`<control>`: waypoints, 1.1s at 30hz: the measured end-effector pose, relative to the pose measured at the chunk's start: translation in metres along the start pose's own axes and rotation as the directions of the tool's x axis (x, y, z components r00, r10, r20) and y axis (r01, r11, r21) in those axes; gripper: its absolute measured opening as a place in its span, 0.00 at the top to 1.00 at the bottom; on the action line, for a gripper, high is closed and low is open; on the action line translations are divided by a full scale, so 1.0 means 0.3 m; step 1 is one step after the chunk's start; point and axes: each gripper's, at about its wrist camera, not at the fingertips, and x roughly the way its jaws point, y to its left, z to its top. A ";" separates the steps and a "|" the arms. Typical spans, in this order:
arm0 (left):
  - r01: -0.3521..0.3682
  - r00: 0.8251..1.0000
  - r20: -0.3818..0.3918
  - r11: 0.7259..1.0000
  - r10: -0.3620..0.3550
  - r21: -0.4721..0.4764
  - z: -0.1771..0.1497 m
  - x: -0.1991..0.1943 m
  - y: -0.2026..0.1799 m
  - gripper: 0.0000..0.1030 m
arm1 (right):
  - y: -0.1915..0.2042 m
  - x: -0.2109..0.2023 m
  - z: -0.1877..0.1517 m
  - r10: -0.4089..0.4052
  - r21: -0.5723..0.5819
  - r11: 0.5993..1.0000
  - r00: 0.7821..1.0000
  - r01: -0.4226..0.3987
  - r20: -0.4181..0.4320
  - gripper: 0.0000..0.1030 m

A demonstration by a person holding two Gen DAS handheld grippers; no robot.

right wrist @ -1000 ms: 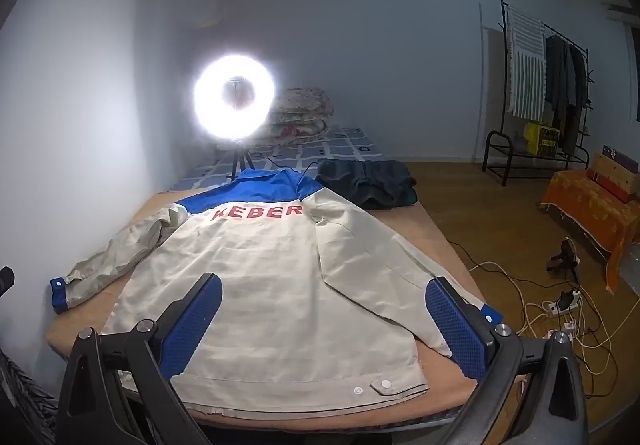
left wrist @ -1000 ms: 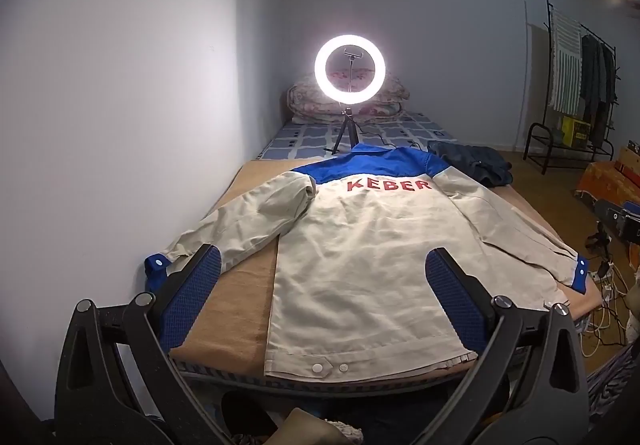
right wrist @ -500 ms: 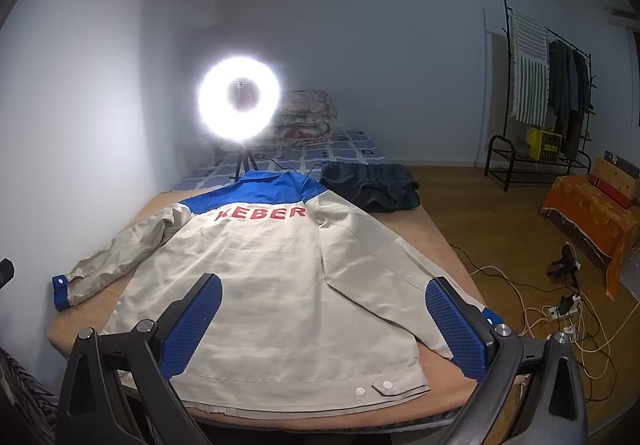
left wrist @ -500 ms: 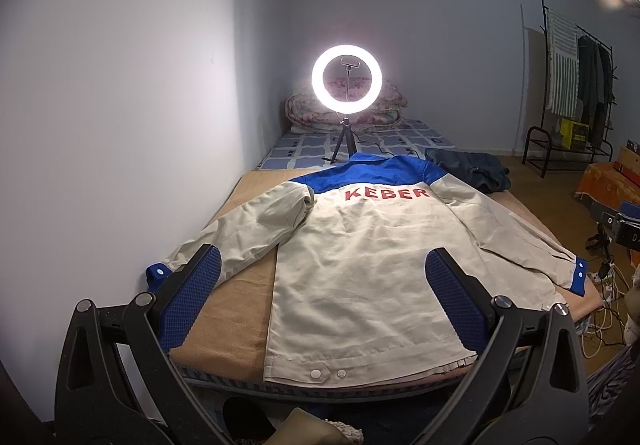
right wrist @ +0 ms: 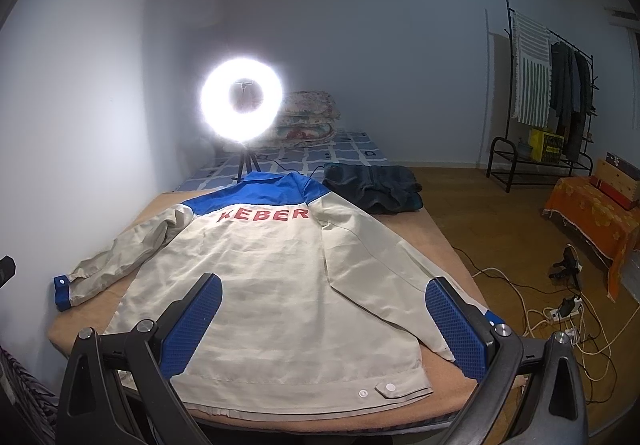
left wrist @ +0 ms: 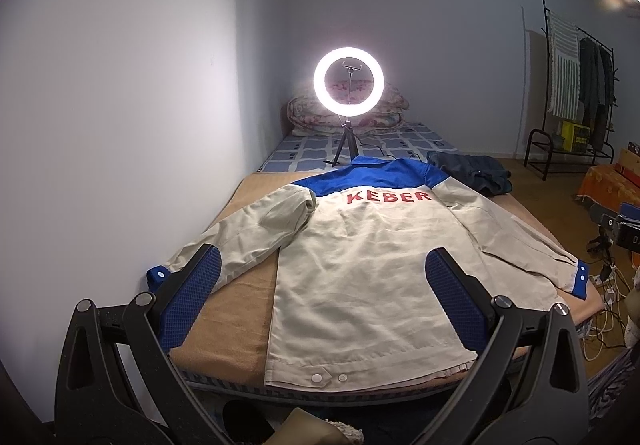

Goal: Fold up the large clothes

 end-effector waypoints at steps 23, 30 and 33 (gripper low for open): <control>-0.015 1.000 -0.006 1.000 0.015 0.004 0.000 0.051 0.028 0.00 | 0.030 0.043 0.003 0.028 -0.010 1.000 1.000 -0.028 0.002 0.00; -0.035 0.999 -0.009 0.999 0.035 0.009 0.010 0.090 0.056 0.00 | 0.068 0.066 0.028 0.052 -0.023 0.998 0.999 -0.052 0.000 0.00; -0.050 0.999 -0.013 0.999 0.050 0.009 0.008 0.109 0.068 0.00 | 0.094 0.090 0.042 0.062 -0.031 0.998 0.998 -0.062 -0.004 0.00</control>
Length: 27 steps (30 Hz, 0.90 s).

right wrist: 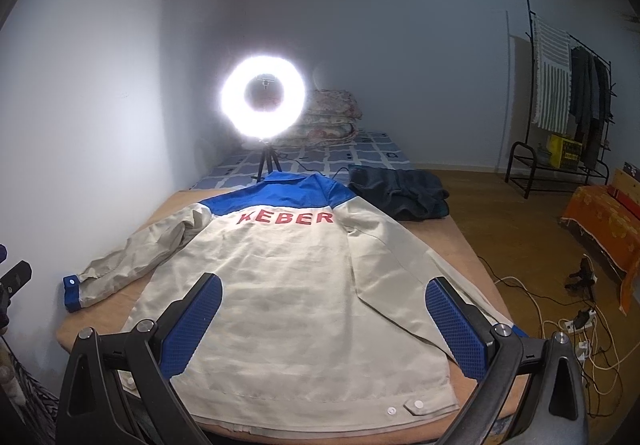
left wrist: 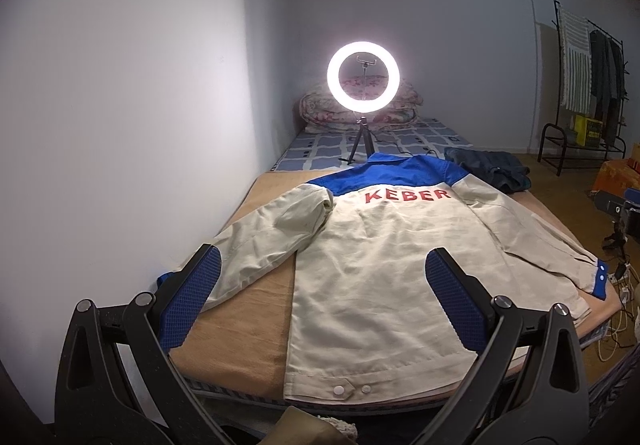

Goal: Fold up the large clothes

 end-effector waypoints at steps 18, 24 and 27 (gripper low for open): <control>-0.092 0.995 -0.034 0.995 0.093 0.042 -0.023 0.132 0.121 0.00 | 0.284 0.266 0.092 0.166 -0.083 0.982 0.986 -0.168 -0.029 0.00; -0.111 0.991 -0.062 0.991 0.115 0.073 -0.072 0.195 0.240 0.01 | 0.369 0.437 0.112 0.310 0.051 0.950 0.950 -0.307 -0.048 0.02; -0.112 0.990 -0.082 0.993 0.116 0.042 -0.112 0.222 0.311 0.04 | 0.430 0.538 0.122 0.353 0.067 0.935 0.930 -0.347 -0.104 0.08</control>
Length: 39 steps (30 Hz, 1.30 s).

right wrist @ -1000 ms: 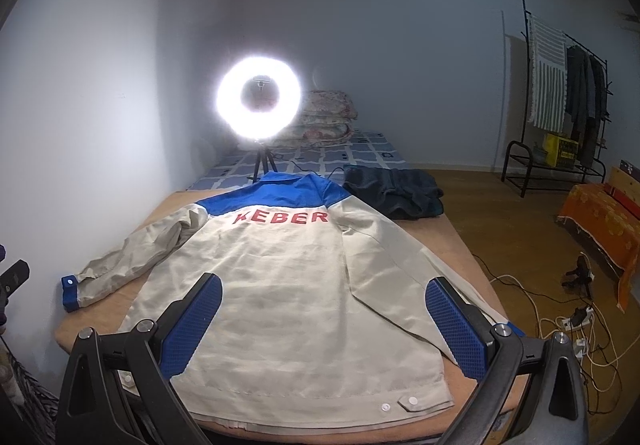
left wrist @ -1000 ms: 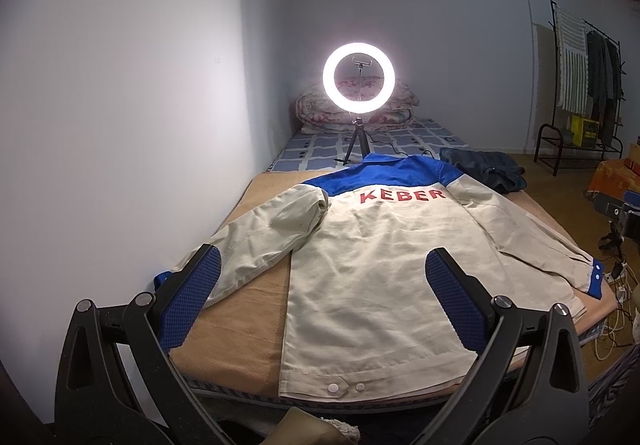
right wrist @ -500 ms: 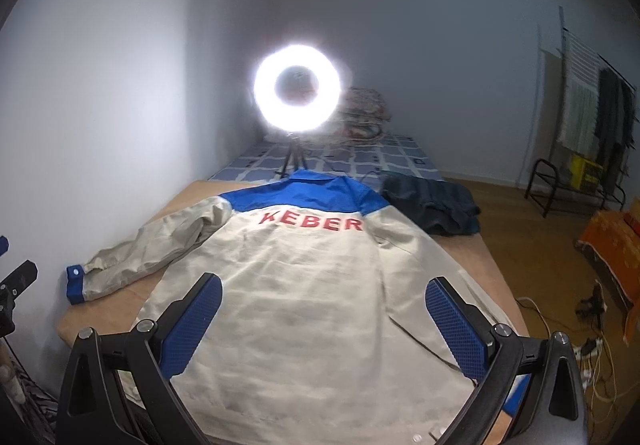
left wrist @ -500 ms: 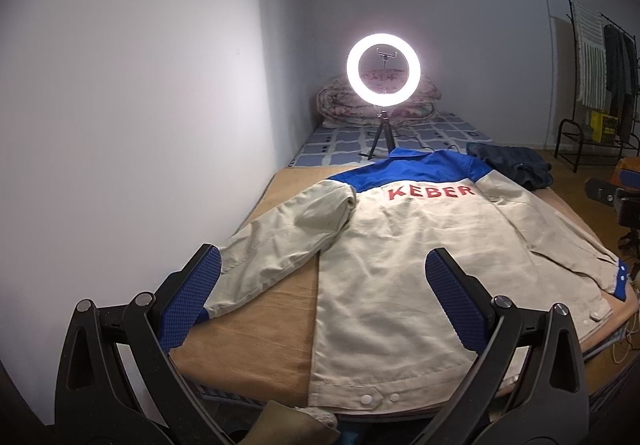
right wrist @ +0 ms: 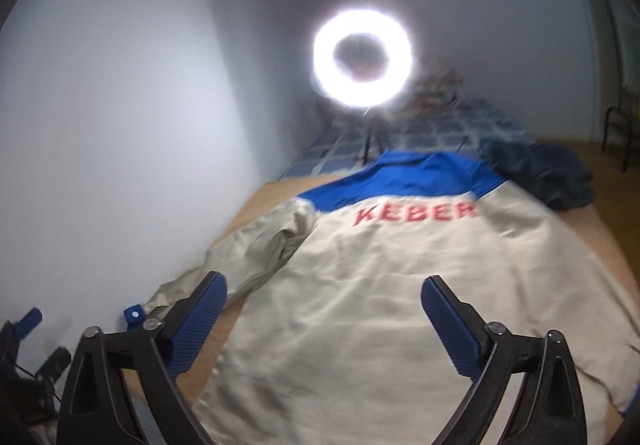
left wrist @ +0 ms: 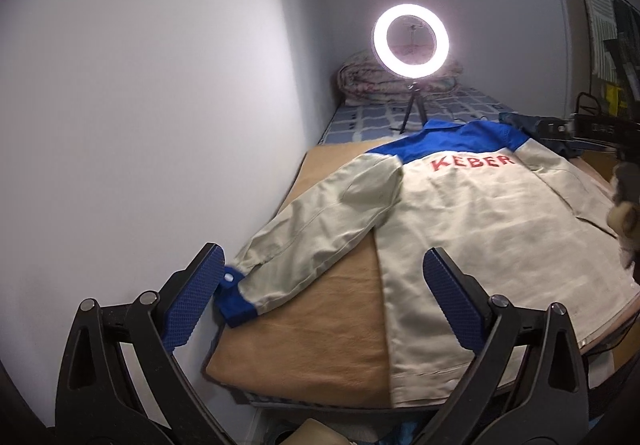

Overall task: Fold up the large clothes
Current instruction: 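Pinch the sleeve with the right tool while the left tool grasps its blue cuff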

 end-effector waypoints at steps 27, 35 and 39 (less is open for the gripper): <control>0.068 0.971 -0.207 0.970 -0.118 -0.234 -0.176 0.256 0.236 0.39 | 0.457 1.042 -0.299 0.337 0.294 0.935 0.763 -0.200 -0.552 0.45; 0.097 0.968 -0.208 0.973 -0.142 -0.211 -0.170 0.261 0.212 0.39 | 0.486 1.074 -0.279 0.349 0.249 0.936 0.748 -0.249 -0.564 0.93; 0.108 0.969 -0.201 0.977 -0.145 -0.186 -0.171 0.262 0.202 0.39 | 0.474 1.044 -0.230 0.345 0.216 0.939 0.759 -0.269 -0.552 1.00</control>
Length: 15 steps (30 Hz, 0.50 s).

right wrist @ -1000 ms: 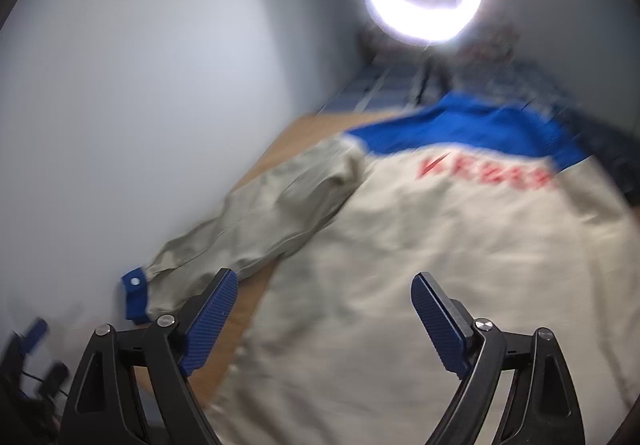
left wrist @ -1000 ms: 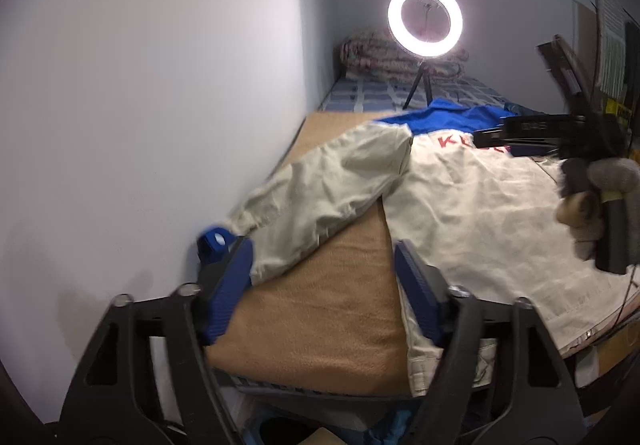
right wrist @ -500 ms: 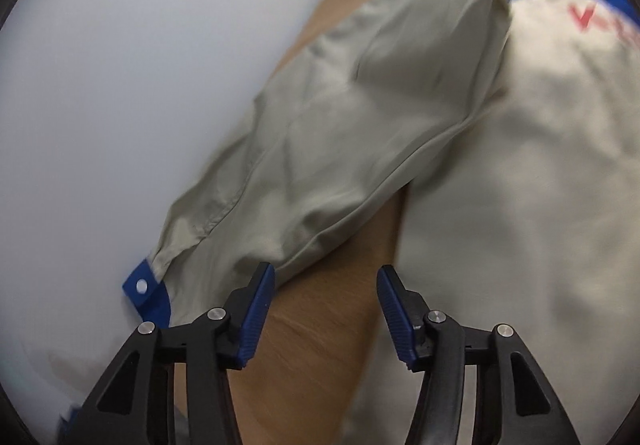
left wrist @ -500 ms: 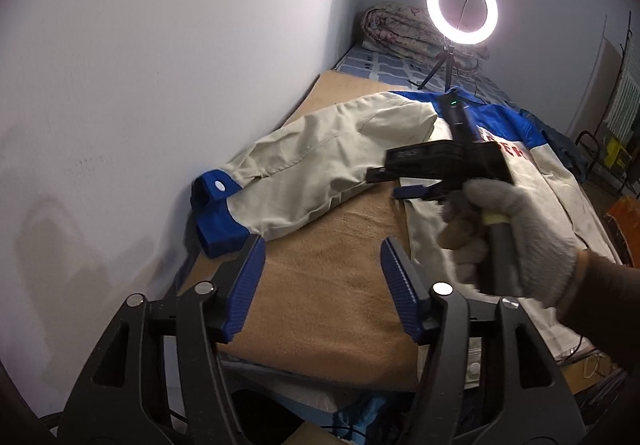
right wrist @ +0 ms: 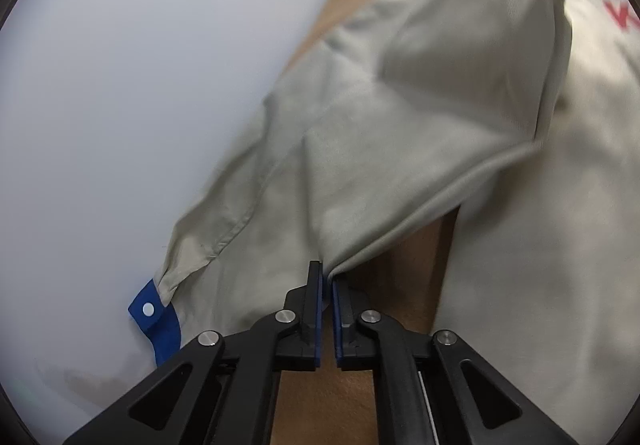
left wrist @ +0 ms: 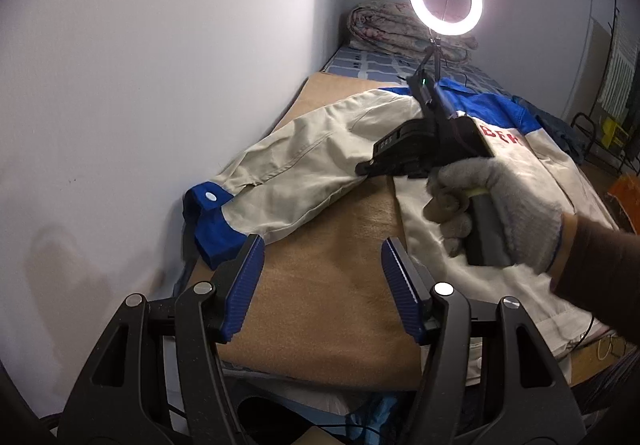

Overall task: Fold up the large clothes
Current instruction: 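Pinch the sleeve with the right tool while the left tool grasps its blue cuff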

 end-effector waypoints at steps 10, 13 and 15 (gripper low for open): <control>0.012 1.000 0.008 1.000 -0.012 -0.007 0.007 -0.003 0.019 0.39 | 0.091 -0.165 -0.008 -0.238 -0.229 0.940 0.967 0.253 0.093 1.00; 0.043 0.999 -0.002 0.999 -0.043 -0.025 0.006 0.001 0.030 0.39 | 0.062 -0.236 0.005 -0.173 -0.195 0.962 0.980 0.190 0.101 1.00; 0.062 0.998 -0.018 0.997 -0.063 -0.046 0.017 0.016 0.042 0.39 | 0.047 -0.231 0.039 -0.174 -0.180 0.965 0.978 0.192 0.112 1.00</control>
